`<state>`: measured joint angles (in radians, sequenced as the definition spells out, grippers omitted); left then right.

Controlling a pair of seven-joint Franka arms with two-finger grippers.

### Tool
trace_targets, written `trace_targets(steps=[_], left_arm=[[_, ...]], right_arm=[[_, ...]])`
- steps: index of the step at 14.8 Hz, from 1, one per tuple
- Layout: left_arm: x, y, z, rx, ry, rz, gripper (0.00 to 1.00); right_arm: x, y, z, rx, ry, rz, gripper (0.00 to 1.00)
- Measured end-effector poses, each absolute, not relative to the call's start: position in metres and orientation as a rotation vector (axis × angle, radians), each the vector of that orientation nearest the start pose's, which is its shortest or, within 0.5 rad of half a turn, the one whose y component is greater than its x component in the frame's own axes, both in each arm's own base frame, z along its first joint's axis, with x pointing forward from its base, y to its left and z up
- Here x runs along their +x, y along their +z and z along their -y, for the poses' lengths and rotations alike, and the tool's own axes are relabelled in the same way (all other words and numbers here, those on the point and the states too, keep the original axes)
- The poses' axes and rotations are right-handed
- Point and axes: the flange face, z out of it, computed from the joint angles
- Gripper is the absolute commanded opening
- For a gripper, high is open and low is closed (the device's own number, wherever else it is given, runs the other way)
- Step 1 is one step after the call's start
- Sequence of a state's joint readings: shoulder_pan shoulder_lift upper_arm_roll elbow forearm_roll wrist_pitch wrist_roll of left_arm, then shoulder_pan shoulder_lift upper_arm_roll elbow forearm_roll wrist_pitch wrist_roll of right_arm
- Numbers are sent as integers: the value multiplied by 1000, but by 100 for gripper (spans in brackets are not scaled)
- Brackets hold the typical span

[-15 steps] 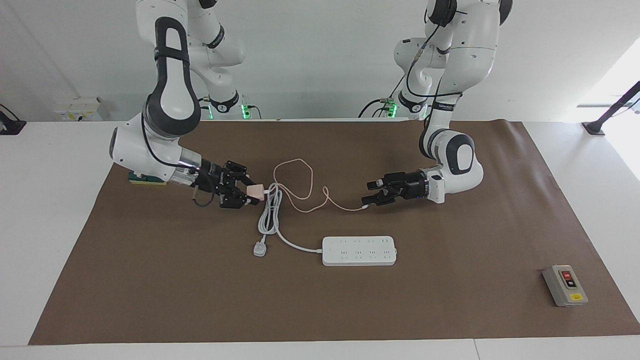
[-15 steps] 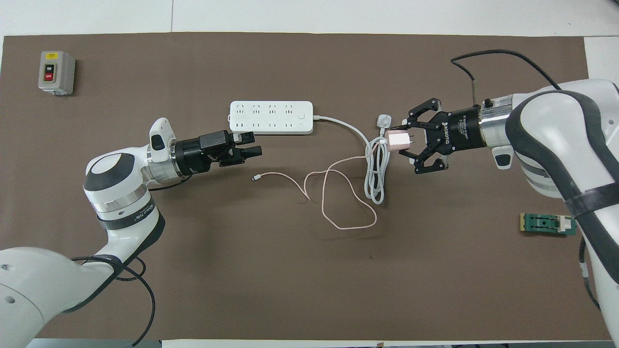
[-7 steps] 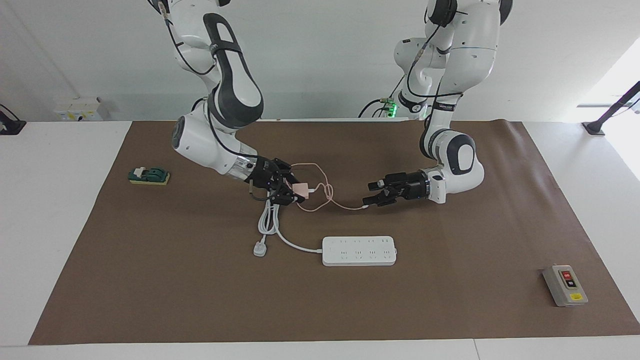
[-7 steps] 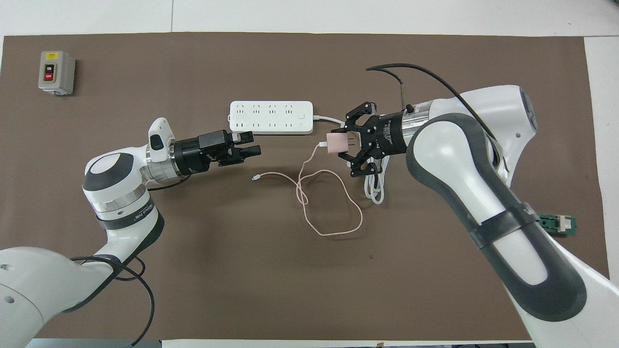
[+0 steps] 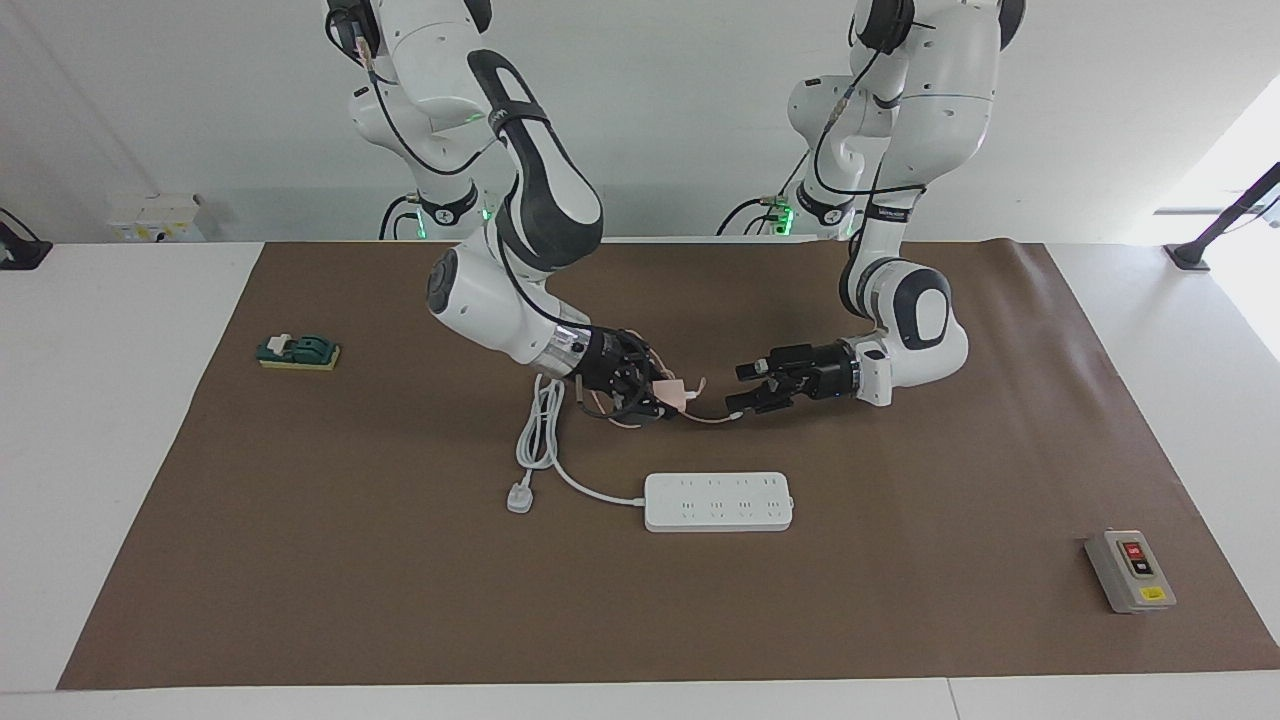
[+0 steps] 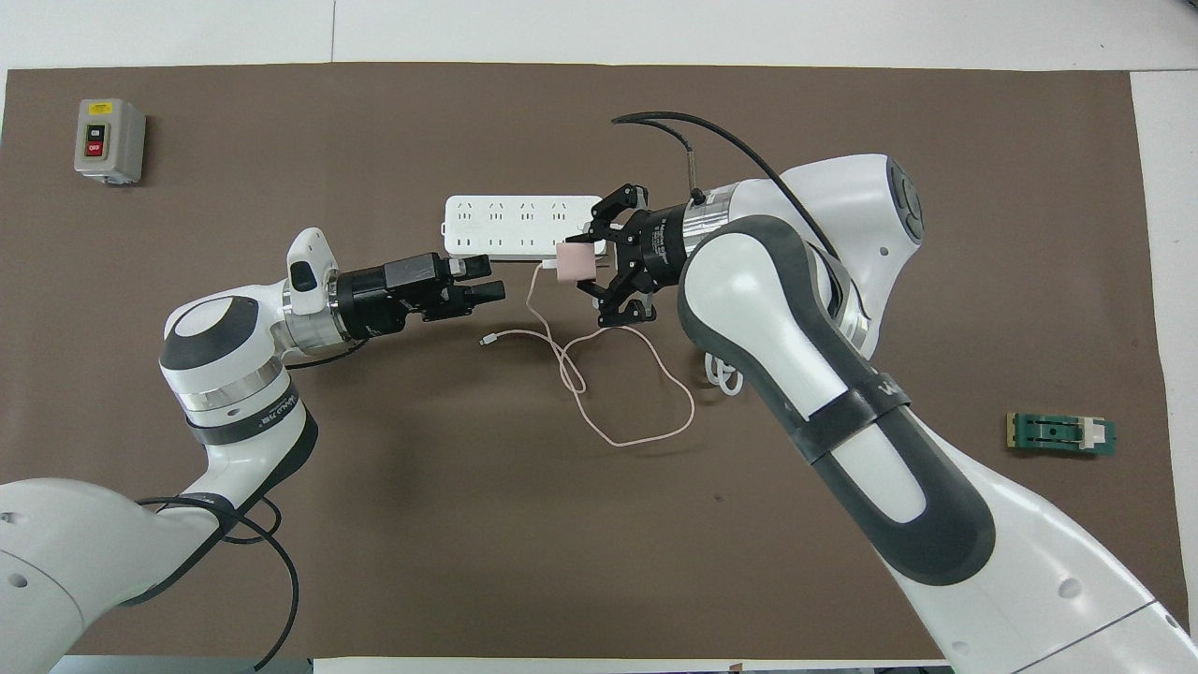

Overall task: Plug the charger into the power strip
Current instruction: 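Carry the pink charger with the right gripper toward the left gripper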

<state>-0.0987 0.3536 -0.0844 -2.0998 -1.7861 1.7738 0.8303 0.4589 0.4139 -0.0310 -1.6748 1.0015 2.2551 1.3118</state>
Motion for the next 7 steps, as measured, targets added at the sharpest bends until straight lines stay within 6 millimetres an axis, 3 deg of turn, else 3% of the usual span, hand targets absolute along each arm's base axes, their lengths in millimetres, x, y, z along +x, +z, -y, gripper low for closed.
trace_targets(steps=[7], left_arm=[[552,289,186,1557,31,-152,100]], right_arm=[[618,380,-369,-1764,675,-1666,0]])
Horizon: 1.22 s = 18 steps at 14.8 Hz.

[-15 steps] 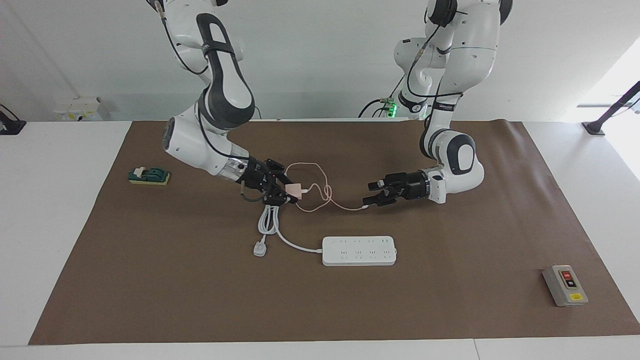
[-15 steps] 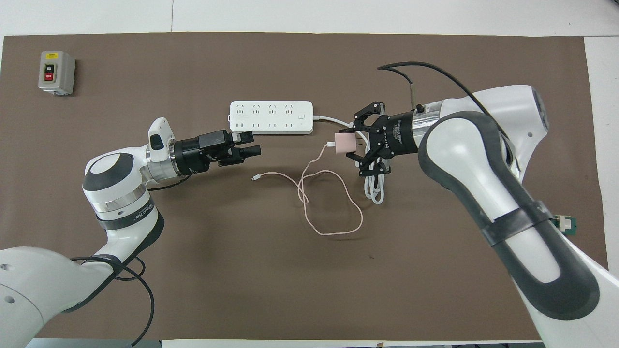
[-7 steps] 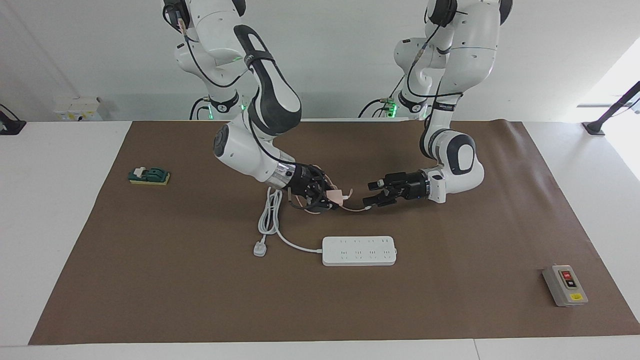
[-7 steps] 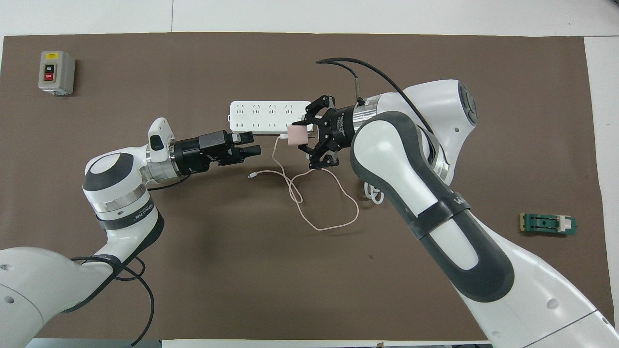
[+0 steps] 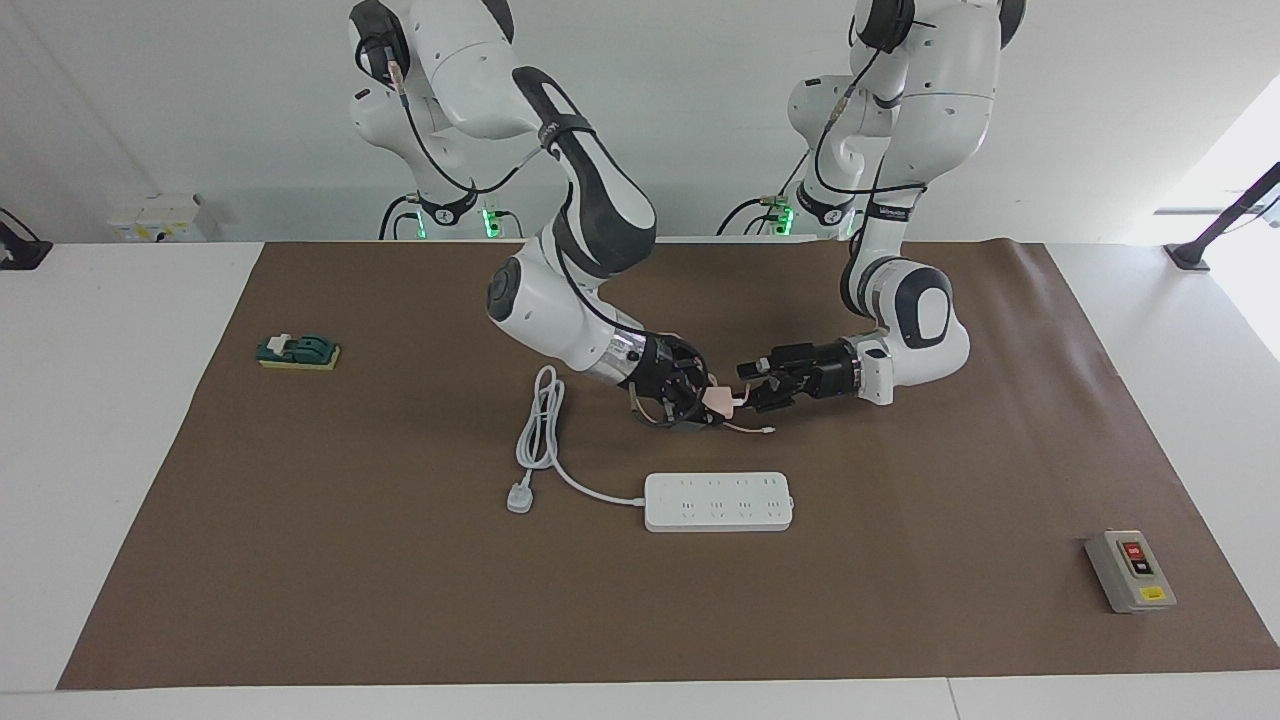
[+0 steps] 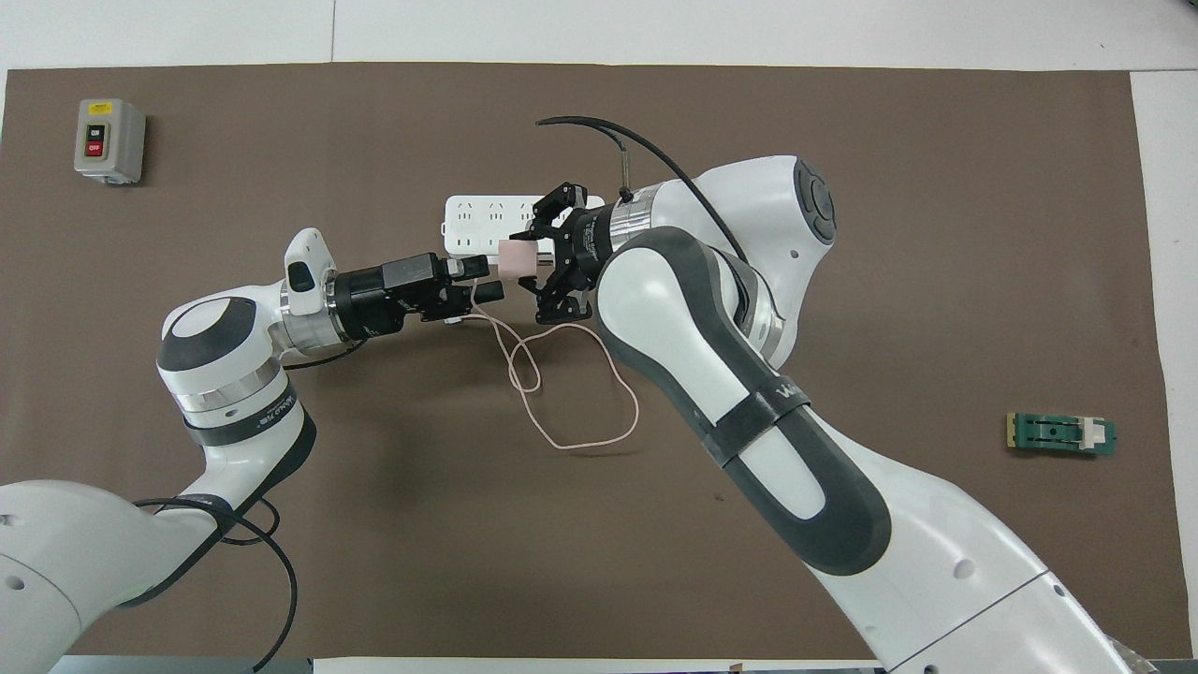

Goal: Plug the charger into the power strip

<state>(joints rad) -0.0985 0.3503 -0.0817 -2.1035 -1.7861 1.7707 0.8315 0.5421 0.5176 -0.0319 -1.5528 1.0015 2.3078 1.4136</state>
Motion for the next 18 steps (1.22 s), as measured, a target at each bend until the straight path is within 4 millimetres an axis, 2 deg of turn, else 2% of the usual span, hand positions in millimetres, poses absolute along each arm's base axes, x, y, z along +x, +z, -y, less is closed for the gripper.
trace_targets(steps=[4,6,12,18], left_arm=[[550,287,186,1559,37,-146,100],[550,286,185,1560,36,-147,94],[550,285,184,1561,38,-147,98],[560,289,175,1561,52,-129,99]], right_arm=[[614,379,-385,-1765,648,-1654,0],[614,380,-385,-1765,647,-1653,0],[611,379,-390,-1774,651,-1648,0],[609,378,-394,-1780,653,-1643,0]])
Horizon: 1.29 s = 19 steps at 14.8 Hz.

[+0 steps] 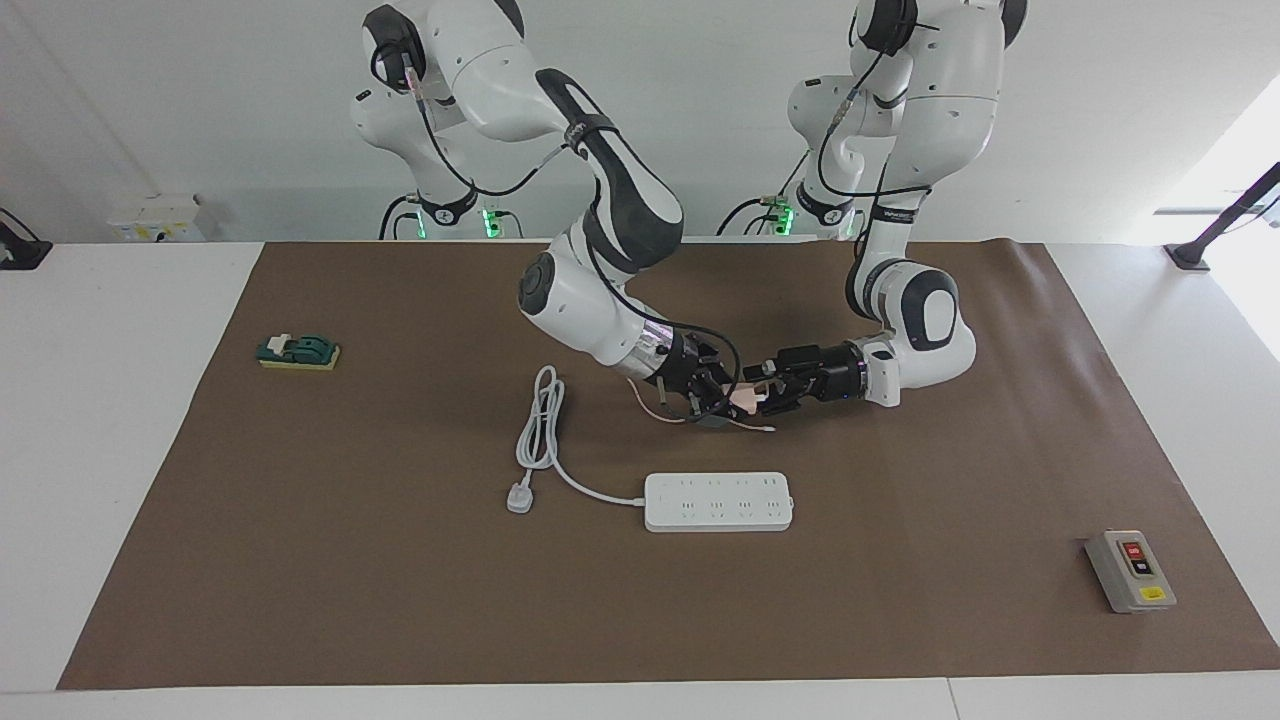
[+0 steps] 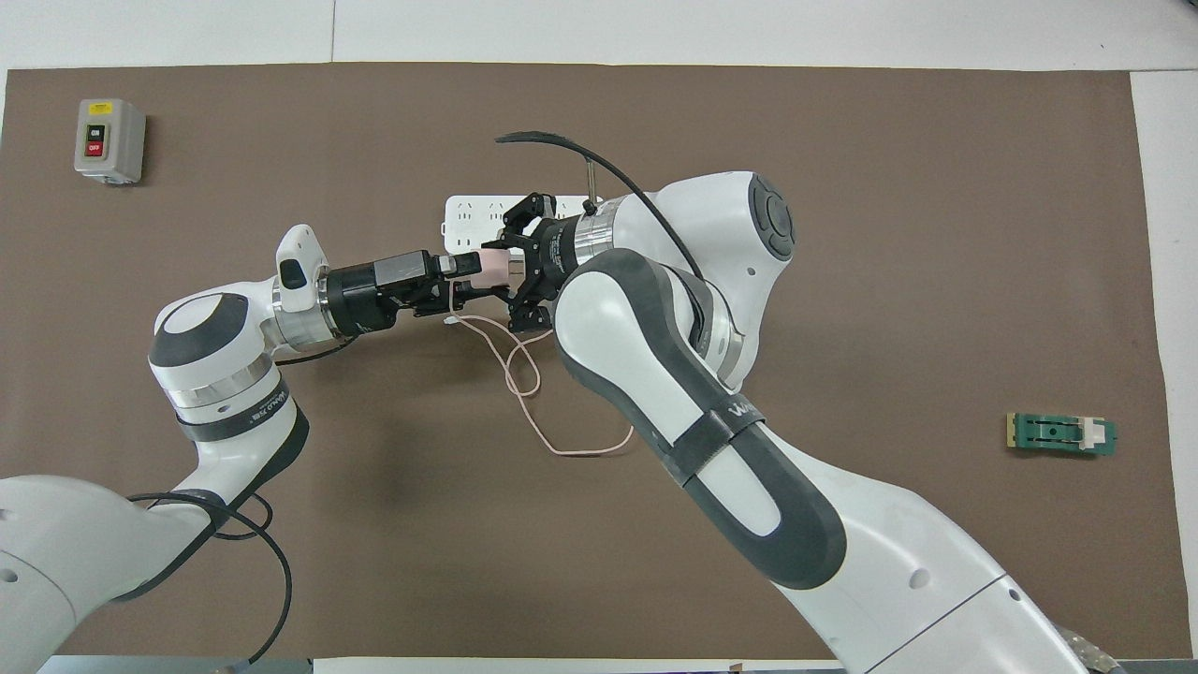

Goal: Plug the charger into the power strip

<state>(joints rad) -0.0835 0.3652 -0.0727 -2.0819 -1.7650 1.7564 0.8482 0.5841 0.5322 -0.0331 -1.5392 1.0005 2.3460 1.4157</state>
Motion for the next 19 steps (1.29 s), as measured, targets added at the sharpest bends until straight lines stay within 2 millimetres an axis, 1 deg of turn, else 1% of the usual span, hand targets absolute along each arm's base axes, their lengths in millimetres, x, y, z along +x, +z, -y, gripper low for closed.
trace_targets(steps=[7,11,12,13,14,15,16,18,19], left_arm=[[571,281,175,1554,48,-100,99],[576,279,170,1550,55,-102,99],[576,279,170,1549,56,-102,98],[576,279,170,1549,56,-101,94],[576,279,170,1548,56,-100,87],[576,280,170,1547,56,-99,77],[576,280,170,1547,57,-97,62],[576,280,170,1546,58,-95,35],[576,280,170,1546,59,-94,19]], right_arm=[[609,378,-393,-1780,653,-1643,0],[609,378,-393,-1780,653,-1644,0],[609,378,-393,-1780,653,-1644,0],[609,378,-393,-1779,652,-1644,0],[610,378,-392,-1779,651,-1645,0],[610,378,-392,-1778,651,-1645,0],[610,378,-392,-1778,651,-1645,0],[610,378,-392,-1778,651,-1645,0],[610,378,-392,-1778,651,-1645,0]])
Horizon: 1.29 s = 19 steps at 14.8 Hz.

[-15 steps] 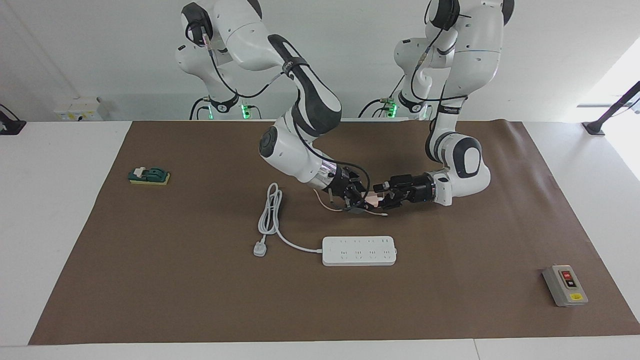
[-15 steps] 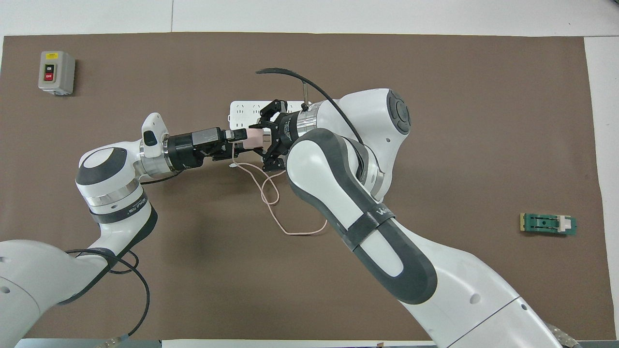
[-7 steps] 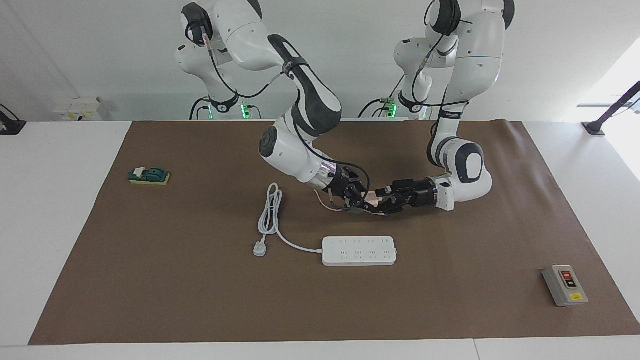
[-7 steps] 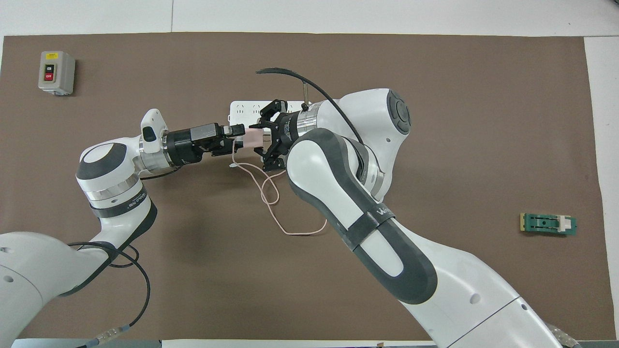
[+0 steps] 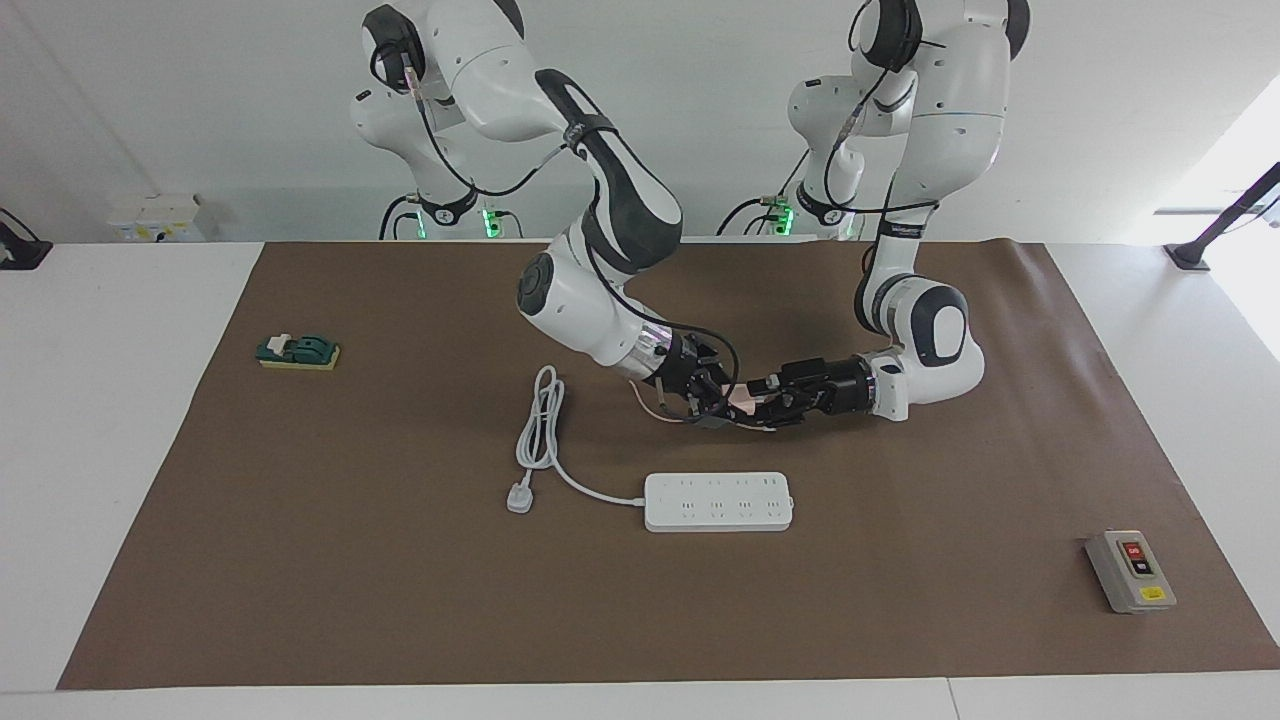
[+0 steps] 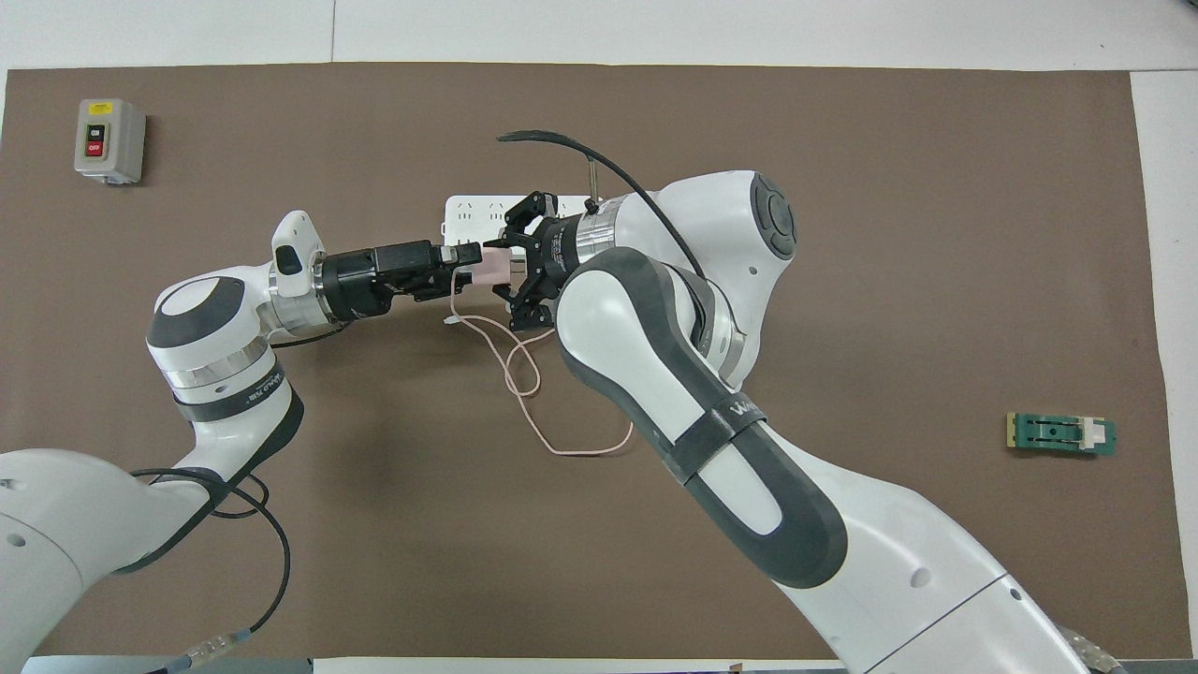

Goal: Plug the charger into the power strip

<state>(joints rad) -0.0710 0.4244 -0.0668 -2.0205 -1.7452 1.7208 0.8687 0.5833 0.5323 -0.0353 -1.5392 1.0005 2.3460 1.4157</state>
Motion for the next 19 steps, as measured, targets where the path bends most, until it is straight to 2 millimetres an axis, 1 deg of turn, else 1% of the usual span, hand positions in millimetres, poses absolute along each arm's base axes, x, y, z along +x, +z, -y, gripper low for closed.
trace_targets(steps=[1,2,6,7,8,10,11,13,16,18,19], left_arm=[[576,280,170,1546,59,-93,4],[576,280,170,1546,60,-92,0],[576,280,169,1549,72,-73,0],[577,281,169,1554,70,-63,0],[579,283,167,1561,65,-52,0],[582,289,162,1592,28,-23,0],[586,293,156,1628,-6,-1,0],[598,307,134,1724,-73,34,0],[621,344,102,1865,-148,53,0],[633,372,90,1984,-193,74,0],[637,389,84,2063,-227,87,0]], right_arm=[[610,378,-392,-1778,651,-1645,0],[610,378,-392,-1778,651,-1645,0],[610,378,-392,-1776,655,-1649,0],[609,379,-393,-1776,656,-1648,18],[609,379,-394,-1772,660,-1652,98],[609,381,-396,-1762,665,-1665,100],[610,381,-394,-1763,660,-1667,100],[612,381,-391,-1760,655,-1671,100],[613,381,-389,-1759,652,-1674,100],[617,381,-382,-1758,660,-1680,100],[621,382,-375,-1754,668,-1686,100]])
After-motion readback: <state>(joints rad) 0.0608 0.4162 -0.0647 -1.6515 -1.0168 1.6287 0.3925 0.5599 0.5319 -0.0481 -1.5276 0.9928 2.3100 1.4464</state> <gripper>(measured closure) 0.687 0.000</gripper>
